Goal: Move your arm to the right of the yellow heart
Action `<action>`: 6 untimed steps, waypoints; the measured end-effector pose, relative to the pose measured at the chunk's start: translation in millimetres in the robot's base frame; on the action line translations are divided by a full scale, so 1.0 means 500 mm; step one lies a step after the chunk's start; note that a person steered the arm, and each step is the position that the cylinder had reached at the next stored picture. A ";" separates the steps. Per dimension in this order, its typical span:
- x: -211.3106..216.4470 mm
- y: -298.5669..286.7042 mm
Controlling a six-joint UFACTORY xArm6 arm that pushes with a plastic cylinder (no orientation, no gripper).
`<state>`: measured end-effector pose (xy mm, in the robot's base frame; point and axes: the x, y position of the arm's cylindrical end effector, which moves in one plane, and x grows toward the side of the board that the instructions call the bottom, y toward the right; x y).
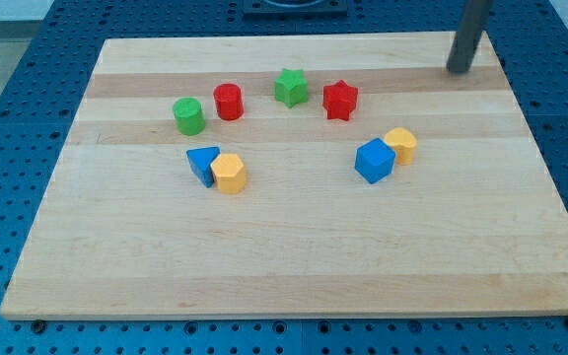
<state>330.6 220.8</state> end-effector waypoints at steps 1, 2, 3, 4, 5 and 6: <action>0.095 0.010; -0.063 0.015; -0.118 -0.051; -0.112 -0.226; -0.112 -0.203; -0.111 -0.019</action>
